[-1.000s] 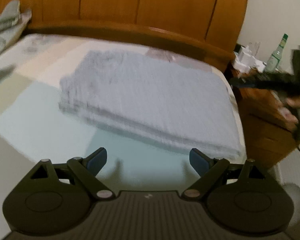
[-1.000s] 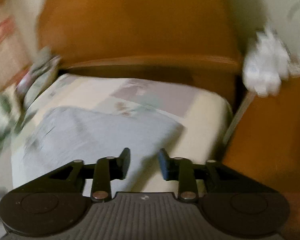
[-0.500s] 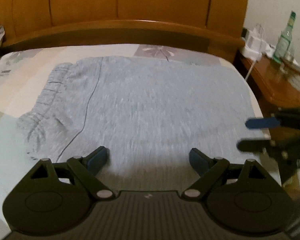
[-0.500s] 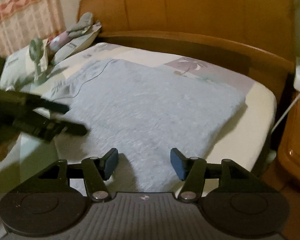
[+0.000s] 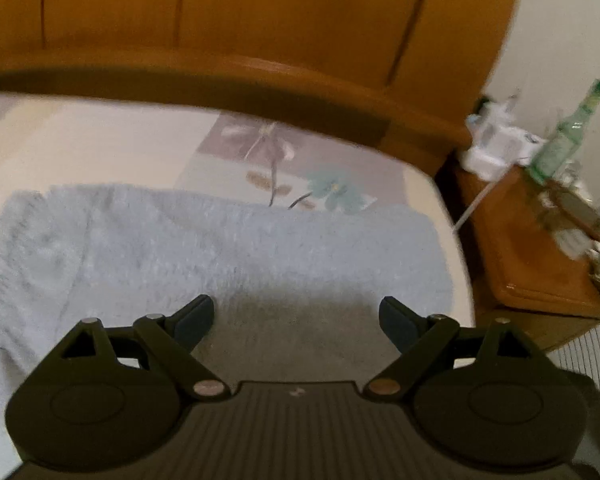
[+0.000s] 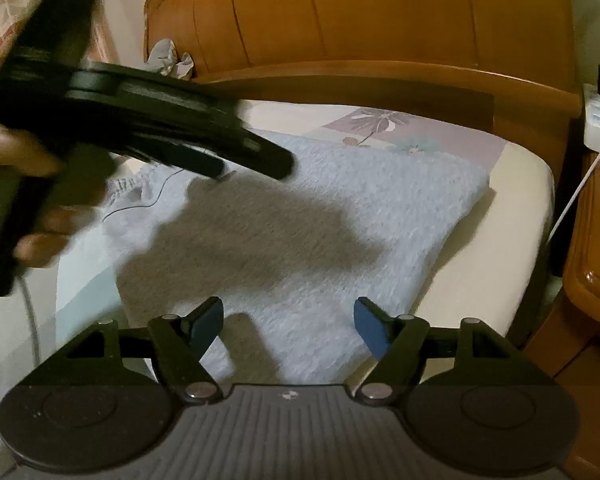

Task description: Fold clothes

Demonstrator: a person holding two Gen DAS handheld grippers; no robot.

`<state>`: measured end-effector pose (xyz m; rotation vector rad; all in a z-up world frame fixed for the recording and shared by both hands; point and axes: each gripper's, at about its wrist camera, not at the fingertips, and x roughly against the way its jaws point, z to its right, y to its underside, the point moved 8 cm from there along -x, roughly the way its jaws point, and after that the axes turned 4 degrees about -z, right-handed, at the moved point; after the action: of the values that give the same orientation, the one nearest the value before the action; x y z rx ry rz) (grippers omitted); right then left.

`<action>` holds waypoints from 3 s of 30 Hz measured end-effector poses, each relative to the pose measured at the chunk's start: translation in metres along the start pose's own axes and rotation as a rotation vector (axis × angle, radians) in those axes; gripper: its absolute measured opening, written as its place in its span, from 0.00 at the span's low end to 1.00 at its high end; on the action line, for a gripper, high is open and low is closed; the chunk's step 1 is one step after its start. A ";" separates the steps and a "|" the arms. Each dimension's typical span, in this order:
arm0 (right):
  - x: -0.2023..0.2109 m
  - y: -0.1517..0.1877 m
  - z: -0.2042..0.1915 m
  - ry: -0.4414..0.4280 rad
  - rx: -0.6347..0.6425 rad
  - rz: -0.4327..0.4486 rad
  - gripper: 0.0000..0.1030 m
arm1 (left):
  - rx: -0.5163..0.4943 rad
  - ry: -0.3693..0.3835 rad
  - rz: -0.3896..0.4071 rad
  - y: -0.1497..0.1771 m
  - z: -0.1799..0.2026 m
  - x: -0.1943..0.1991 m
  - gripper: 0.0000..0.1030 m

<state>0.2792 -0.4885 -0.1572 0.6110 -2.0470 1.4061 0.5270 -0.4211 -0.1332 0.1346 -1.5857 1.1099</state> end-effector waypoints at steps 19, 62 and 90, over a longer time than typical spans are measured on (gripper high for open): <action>0.007 0.005 0.003 -0.066 -0.028 0.012 0.92 | 0.096 -0.037 -0.027 -0.030 -0.023 -0.049 0.89; 0.012 -0.058 0.020 -0.069 -0.109 0.005 1.00 | -0.001 -0.115 0.164 0.136 0.027 0.136 0.96; 0.136 0.033 -0.065 0.164 -0.009 -0.119 1.00 | 0.087 -0.188 0.214 0.180 0.051 0.228 0.99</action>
<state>0.1713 -0.4230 -0.0685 0.5835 -1.8571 1.3314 0.3004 -0.2543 -0.0459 0.1321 -1.7493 1.3664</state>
